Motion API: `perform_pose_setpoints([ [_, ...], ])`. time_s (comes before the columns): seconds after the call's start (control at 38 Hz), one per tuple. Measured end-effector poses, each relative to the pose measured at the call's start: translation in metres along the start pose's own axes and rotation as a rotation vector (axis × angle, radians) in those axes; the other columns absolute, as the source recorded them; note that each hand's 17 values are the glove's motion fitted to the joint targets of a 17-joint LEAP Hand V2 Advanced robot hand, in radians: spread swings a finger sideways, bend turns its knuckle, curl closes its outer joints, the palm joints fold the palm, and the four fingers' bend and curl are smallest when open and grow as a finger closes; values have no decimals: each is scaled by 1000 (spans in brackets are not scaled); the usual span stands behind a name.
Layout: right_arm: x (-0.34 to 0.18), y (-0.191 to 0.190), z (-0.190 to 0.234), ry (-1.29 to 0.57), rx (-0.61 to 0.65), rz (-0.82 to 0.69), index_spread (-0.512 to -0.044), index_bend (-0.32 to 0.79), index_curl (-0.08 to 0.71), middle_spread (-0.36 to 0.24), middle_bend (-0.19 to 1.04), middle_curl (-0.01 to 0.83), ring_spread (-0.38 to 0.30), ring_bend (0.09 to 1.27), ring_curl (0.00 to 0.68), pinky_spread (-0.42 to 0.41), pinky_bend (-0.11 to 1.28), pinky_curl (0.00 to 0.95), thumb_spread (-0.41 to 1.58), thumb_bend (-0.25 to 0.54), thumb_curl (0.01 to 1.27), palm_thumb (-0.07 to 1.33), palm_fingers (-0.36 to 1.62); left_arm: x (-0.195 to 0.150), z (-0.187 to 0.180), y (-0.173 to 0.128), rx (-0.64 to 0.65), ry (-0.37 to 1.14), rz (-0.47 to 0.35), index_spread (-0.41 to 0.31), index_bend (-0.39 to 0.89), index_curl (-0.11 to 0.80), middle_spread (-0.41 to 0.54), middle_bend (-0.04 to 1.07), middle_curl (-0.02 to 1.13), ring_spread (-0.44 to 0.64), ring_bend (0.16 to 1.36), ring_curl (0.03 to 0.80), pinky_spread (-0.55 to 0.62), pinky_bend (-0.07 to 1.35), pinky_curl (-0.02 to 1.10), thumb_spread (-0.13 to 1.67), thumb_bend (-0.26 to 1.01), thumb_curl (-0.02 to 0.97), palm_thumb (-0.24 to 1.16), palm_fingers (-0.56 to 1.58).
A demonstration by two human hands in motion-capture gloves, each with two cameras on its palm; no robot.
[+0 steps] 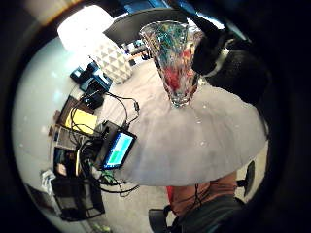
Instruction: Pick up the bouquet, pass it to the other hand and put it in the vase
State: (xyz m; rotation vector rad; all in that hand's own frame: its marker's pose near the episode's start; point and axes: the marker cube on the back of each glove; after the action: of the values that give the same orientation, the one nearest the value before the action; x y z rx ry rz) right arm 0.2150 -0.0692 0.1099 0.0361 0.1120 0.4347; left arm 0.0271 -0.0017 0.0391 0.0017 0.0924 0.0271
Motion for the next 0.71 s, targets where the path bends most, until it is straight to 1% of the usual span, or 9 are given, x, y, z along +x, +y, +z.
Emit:
perform_pose_setpoints([
  [0.03, 0, 0, 0, 5, 10, -1, -234, 216, 343, -49, 339, 423, -73, 530, 363, 10, 490, 346, 1002, 61, 441, 1018, 1211, -1, 0, 0, 2, 0, 0, -131, 144, 332, -82, 170, 352, 35, 476, 341, 209, 274, 392, 1003, -27, 294, 269, 659],
  [0.05, -1, 0, -1, 8, 20, -3, -231, 218, 358, -56, 338, 428, -84, 519, 368, 14, 467, 340, 1003, 70, 446, 1043, 1147, -1, 0, 0, 3, 0, -1, -132, 144, 332, -82, 170, 353, 35, 476, 341, 209, 274, 392, 1003, -27, 294, 269, 659],
  [0.08, -2, -1, -1, 8, 32, -6, -233, 193, 361, -72, 384, 448, -111, 558, 394, -67, 545, 376, 925, 32, 460, 1006, 1333, -1, -1, -1, 4, 1, -3, -132, 144, 332, -84, 170, 353, 35, 476, 341, 209, 274, 393, 1003, -27, 294, 269, 659],
  [0.11, -2, -1, -1, 6, 44, -9, -236, 192, 370, -75, 364, 446, -121, 555, 399, -81, 532, 372, 908, 35, 469, 1025, 1245, -2, -1, -1, 4, 2, -5, -132, 144, 332, -82, 170, 353, 35, 476, 341, 208, 273, 393, 1003, -27, 294, 269, 659],
  [0.13, -3, -1, -2, 2, 57, -12, -232, 180, 374, -87, 404, 465, -138, 606, 422, -120, 563, 388, 866, 13, 478, 1006, 1375, -2, -1, -1, 3, 3, -8, -132, 144, 333, -84, 170, 353, 35, 476, 342, 208, 273, 394, 1003, -27, 294, 269, 659],
  [0.24, -5, 0, -8, -46, 112, -18, -233, 166, 387, -118, 492, 502, -168, 745, 472, -201, 567, 409, 775, -19, 510, 992, 1462, 1, -3, -4, 6, 14, -10, -131, 145, 333, -85, 169, 352, 35, 474, 342, 207, 271, 395, 1003, -27, 295, 269, 660],
  [0.47, -18, 10, -48, -314, 242, -55, -230, 195, 429, -155, 608, 554, -192, 873, 524, -278, 634, 446, 677, -25, 567, 995, 1439, 22, -8, -26, 22, 98, 22, -131, 144, 335, -86, 169, 352, 35, 473, 344, 206, 269, 398, 1003, -27, 296, 269, 660],
  [0.58, -31, 22, -73, -466, 316, -95, -231, 201, 449, -158, 633, 566, -194, 894, 532, -290, 651, 456, 659, -26, 585, 992, 1421, 40, -9, -40, 9, 199, 45, -129, 138, 333, -90, 173, 354, 35, 472, 344, 205, 271, 400, 1003, -27, 296, 269, 660],
  [0.71, -54, 43, -100, -686, 363, -170, -232, 205, 471, -160, 652, 575, -195, 908, 535, -297, 671, 465, 636, -28, 604, 987, 1410, 67, -8, -57, -36, 333, 79, -90, 92, 309, -93, 189, 364, 31, 492, 350, 193, 297, 409, 1006, -21, 302, 285, 649],
])
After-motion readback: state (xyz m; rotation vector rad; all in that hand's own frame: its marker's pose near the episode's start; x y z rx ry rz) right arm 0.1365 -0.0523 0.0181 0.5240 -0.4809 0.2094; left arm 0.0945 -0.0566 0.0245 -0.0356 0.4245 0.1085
